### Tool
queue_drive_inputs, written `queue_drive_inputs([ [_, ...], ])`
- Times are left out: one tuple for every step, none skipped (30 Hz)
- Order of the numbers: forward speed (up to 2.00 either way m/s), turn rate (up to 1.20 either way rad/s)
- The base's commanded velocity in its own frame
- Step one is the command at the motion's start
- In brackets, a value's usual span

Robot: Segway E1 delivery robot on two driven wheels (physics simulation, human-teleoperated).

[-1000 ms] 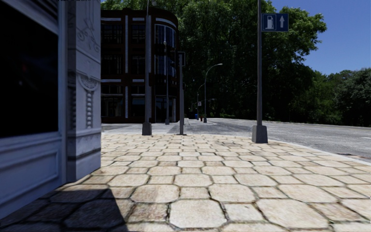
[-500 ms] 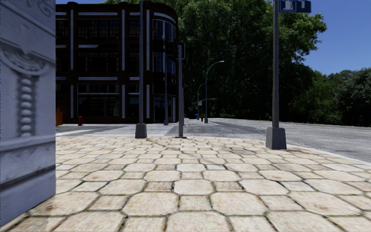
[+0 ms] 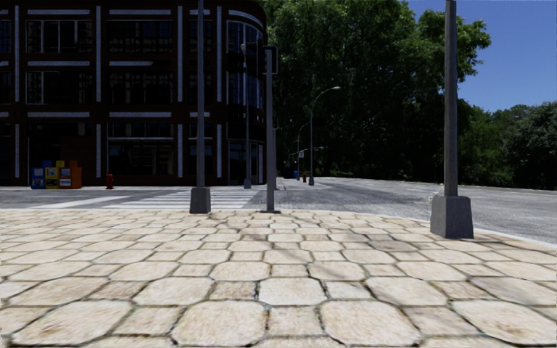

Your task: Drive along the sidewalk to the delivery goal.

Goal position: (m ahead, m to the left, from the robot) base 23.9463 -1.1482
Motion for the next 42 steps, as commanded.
queue_drive_inputs([
  [1.83,0.00],
  [1.83,0.00],
  [1.82,0.16],
  [1.81,0.32],
  [1.79,0.56],
  [1.79,1.04],
  [1.79,1.20],
  [1.79,1.20],
  [1.78,1.20],
  [1.78,1.20],
  [1.78,1.20],
  [1.78,1.20],
  [1.78,1.20],
  [1.78,1.20],
  [1.78,1.20],
  [1.78,0.19],
  [1.78,0.03],
  [1.78,0.00],
  [1.78,0.00],
  [1.78,0.00],
  [1.78,0.00],
  [1.78,0.00],
  [1.78,0.00],
  [1.78,0.00],
  [1.78,0.00],
  [1.78,0.00],
  [1.78,0.00],
  [1.78,0.00],
  [1.78,0.00],
  [1.78,0.00],
  [1.78,0.00],
  [1.78,0.00],
  [1.78,0.00],
  [1.78,0.00],
  [1.78,0.00],
  [1.78,0.00],
  [1.78,0.00],
  [1.78,0.40],
  [1.78,1.20],
  [1.78,1.20],
  [1.78,1.20],
  [1.78,1.20],
])
